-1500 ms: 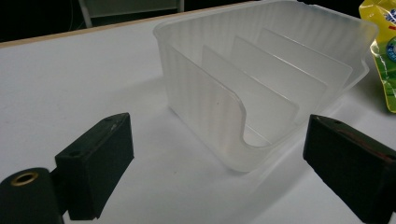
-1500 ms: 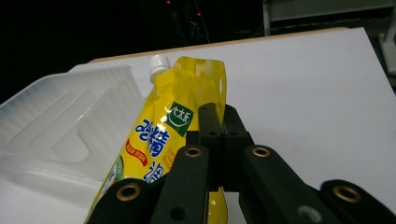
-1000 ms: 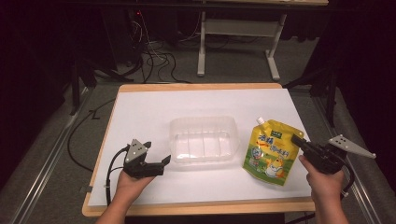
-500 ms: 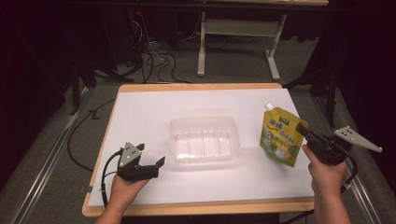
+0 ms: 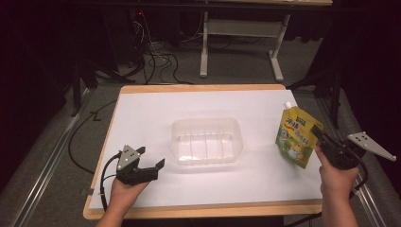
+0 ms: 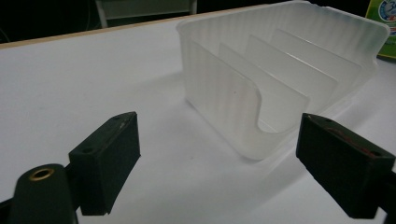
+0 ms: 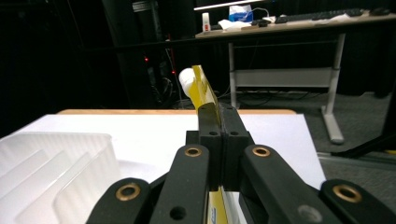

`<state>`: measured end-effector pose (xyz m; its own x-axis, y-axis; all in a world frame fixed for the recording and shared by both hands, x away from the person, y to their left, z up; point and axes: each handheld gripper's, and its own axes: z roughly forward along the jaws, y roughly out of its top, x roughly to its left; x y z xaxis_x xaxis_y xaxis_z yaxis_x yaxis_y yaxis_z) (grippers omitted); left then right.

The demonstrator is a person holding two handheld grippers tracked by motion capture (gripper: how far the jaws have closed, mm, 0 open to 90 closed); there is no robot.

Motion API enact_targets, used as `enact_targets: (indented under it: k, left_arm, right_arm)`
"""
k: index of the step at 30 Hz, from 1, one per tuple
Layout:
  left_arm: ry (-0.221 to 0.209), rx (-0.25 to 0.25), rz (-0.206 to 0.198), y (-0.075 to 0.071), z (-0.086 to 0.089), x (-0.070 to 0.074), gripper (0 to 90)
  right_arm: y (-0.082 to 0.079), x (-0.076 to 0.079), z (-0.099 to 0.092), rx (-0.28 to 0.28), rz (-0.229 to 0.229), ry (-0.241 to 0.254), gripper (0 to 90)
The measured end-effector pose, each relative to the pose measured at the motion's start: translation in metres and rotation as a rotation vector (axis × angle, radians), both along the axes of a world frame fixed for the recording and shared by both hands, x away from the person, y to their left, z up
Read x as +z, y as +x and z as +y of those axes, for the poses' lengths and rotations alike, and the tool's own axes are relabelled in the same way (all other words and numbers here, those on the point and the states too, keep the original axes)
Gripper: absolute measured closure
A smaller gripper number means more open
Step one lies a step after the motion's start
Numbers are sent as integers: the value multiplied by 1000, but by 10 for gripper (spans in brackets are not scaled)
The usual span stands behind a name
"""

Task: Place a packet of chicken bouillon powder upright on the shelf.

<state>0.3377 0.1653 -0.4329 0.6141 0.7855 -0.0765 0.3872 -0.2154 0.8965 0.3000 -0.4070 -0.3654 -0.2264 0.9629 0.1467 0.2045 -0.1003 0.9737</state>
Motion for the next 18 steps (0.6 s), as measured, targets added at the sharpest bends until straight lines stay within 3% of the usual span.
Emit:
enact_targets:
  k: [3,7,13,18]
  left_arm:
    - [-12,-35,11,6,-10,0,176]
    - [-19,-44,9,13,-23,-2,233]
    - [-26,-21,38,25,-38,-8,332]
    - [-2,-9,29,30,-50,-14,430]
  right_arm:
    - [-9,-2,0,0,16,-1,900]
    - [-21,-5,4,-10,32,-27,899]
    - [-31,-9,5,-26,45,-37,892]
    - [-35,-11,5,-34,47,-47,885]
